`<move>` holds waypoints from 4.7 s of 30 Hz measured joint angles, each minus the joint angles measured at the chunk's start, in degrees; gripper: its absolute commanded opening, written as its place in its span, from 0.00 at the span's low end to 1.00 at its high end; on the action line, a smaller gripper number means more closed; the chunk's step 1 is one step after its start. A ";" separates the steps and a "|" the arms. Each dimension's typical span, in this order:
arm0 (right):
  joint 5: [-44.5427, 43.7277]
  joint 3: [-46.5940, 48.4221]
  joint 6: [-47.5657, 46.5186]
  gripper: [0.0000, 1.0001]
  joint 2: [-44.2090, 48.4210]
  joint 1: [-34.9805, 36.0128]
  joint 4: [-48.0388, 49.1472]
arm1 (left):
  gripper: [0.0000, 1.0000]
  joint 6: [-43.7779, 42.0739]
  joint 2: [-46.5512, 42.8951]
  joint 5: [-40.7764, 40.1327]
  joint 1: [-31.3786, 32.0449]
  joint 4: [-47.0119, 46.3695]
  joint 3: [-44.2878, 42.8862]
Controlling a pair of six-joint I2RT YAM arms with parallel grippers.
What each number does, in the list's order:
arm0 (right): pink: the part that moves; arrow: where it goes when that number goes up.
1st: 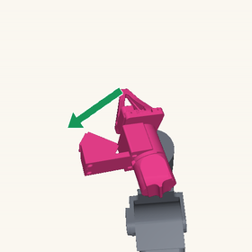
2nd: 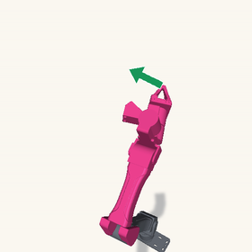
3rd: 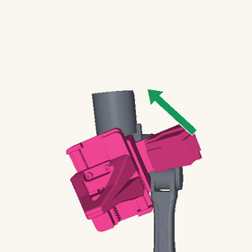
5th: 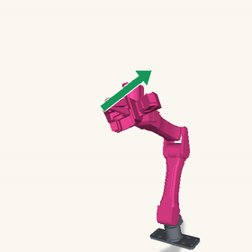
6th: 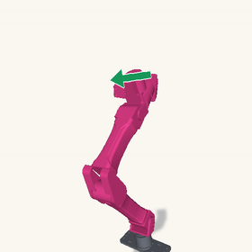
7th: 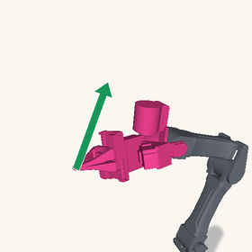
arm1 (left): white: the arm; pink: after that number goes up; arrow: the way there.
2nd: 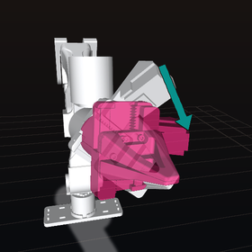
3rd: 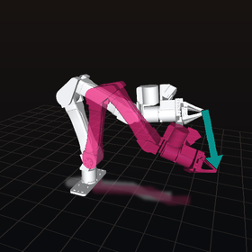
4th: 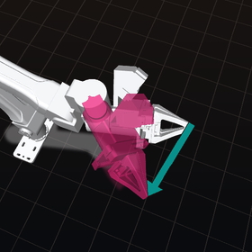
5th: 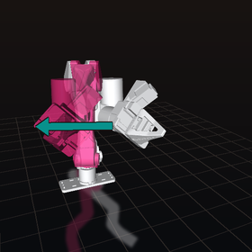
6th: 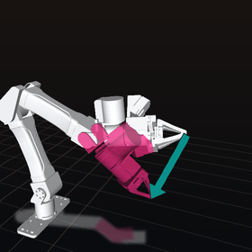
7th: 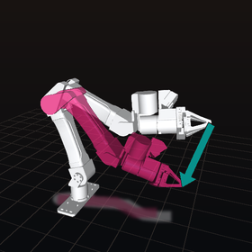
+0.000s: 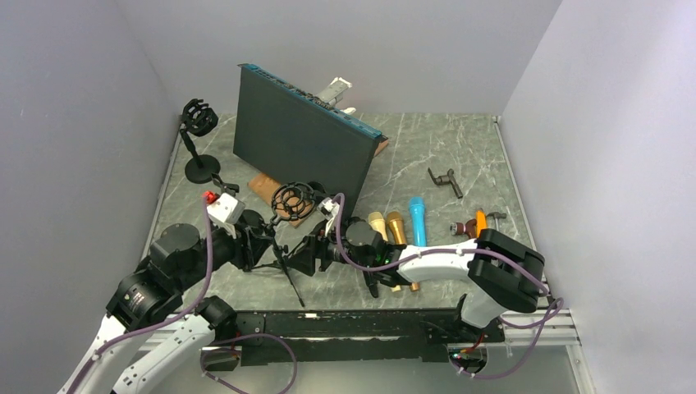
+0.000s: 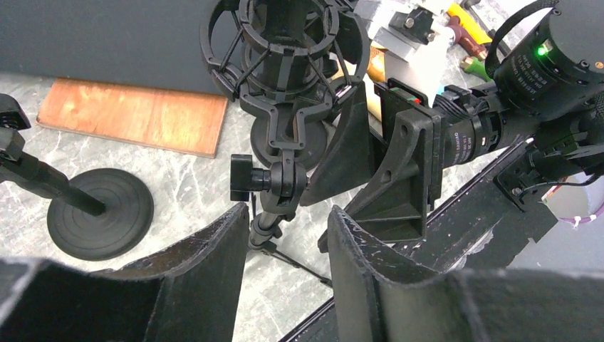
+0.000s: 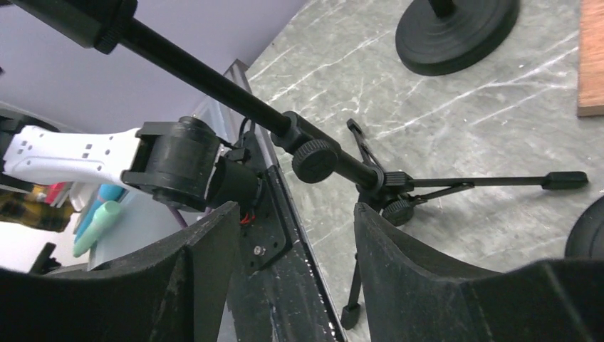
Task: Remove the microphone from the stand
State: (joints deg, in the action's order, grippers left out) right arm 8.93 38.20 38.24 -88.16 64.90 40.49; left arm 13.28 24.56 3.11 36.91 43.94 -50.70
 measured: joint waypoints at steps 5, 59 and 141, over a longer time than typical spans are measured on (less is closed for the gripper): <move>0.92 0.57 1.01 0.57 -1.57 -0.02 2.69 | 0.47 0.17 -0.48 -0.42 0.00 0.00 0.98; -9.81 2.36 -16.04 0.00 -7.43 4.52 10.99 | 0.47 4.50 -6.12 -8.41 0.00 -0.57 2.60; -7.43 7.69 -43.47 0.72 2.64 5.75 -13.88 | 0.59 7.13 -8.50 -10.49 0.00 -0.35 3.32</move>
State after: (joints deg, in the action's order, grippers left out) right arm 1.50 45.89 -5.23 -85.52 70.65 26.61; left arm 20.40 16.05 -7.38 36.91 43.59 -47.37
